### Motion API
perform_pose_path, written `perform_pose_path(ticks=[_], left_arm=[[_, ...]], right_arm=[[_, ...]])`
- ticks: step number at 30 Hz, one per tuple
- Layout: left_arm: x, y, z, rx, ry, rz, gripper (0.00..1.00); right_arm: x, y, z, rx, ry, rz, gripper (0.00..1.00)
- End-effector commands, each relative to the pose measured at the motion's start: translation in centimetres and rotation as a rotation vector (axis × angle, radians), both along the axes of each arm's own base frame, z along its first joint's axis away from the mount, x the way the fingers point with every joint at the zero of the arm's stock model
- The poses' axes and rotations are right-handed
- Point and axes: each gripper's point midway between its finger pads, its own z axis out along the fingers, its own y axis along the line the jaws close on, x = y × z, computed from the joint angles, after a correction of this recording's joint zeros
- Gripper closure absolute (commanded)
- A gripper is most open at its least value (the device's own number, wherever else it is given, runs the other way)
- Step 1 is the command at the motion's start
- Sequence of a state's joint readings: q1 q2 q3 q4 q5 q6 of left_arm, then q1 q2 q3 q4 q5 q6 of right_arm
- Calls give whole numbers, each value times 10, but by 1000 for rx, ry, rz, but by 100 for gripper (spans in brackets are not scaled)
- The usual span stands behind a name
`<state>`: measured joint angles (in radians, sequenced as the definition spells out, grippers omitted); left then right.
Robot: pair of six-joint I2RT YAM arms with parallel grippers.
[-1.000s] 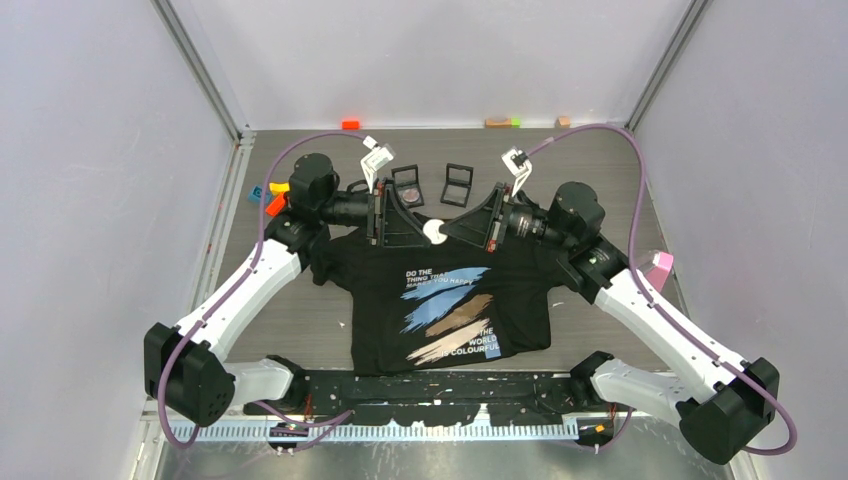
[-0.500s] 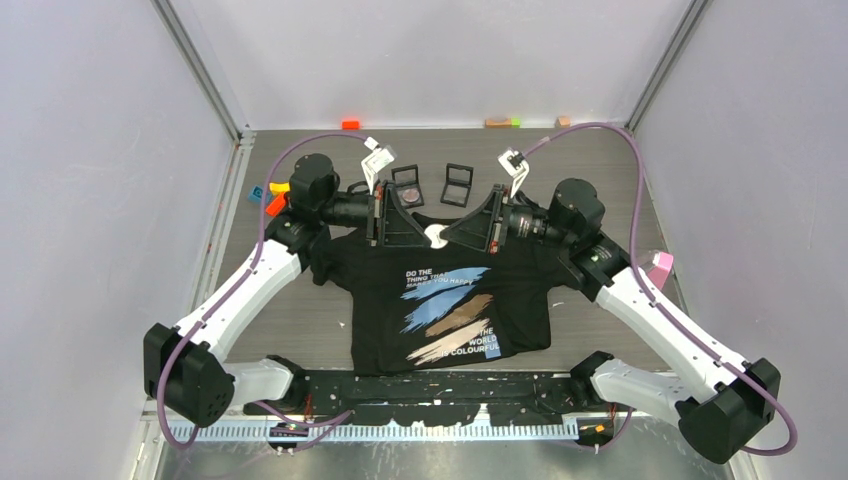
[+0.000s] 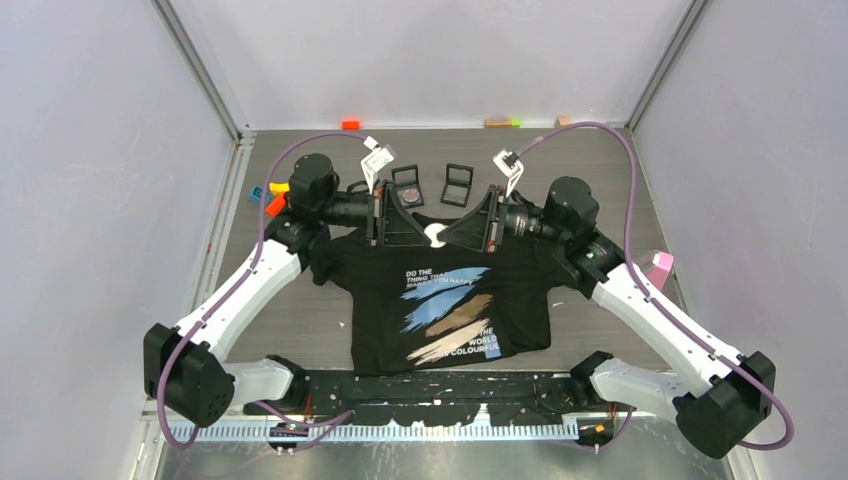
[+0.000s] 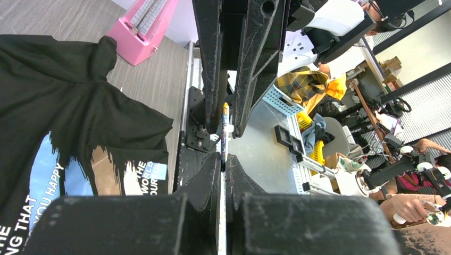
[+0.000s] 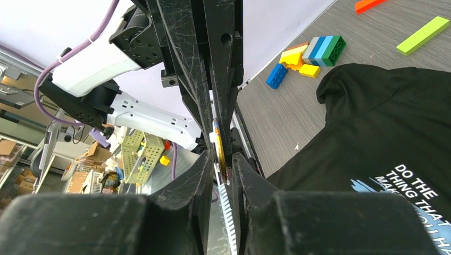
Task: Pin the brooch onto the clothing
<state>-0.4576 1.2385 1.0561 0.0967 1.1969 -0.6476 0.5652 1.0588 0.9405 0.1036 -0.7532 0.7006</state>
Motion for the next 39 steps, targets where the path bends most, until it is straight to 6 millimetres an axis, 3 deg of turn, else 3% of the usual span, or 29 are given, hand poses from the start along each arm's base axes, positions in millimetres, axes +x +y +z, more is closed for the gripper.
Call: perform_pose_path(ticks=[1, 5, 10, 14, 17, 22, 25, 26, 27, 39], left_arm=[[-5, 3, 18, -38, -74, -4, 100], [-4, 3, 18, -38, -74, -3, 100], [-5, 2, 17, -35, -75, -5, 100], [-3, 1, 14, -29, -65, -3, 100], [0, 1, 9, -12, -53, 15, 100], [19, 4, -12, 108, -32, 132, 100], [22, 3, -14, 110, -21, 139, 100], [21, 2, -14, 105, -16, 135, 100], [21, 2, -13, 99, -13, 132, 100], [14, 0, -5, 48, -16, 81, 100]], right_arm=[[3, 1, 22, 40, -53, -7, 78], [24, 0, 6, -35, -16, -99, 87], [44, -4, -34, -172, 73, -185, 92], [52, -3, -43, -195, 89, -203, 93], [51, -1, -37, -176, 74, -191, 83], [42, -6, -17, -128, 18, -192, 54], [37, -14, 0, -75, -49, -225, 44], [38, -17, -8, -81, -39, -248, 41], [39, -20, 2, -42, -64, -264, 39], [23, -11, 6, 78, -34, -125, 53]])
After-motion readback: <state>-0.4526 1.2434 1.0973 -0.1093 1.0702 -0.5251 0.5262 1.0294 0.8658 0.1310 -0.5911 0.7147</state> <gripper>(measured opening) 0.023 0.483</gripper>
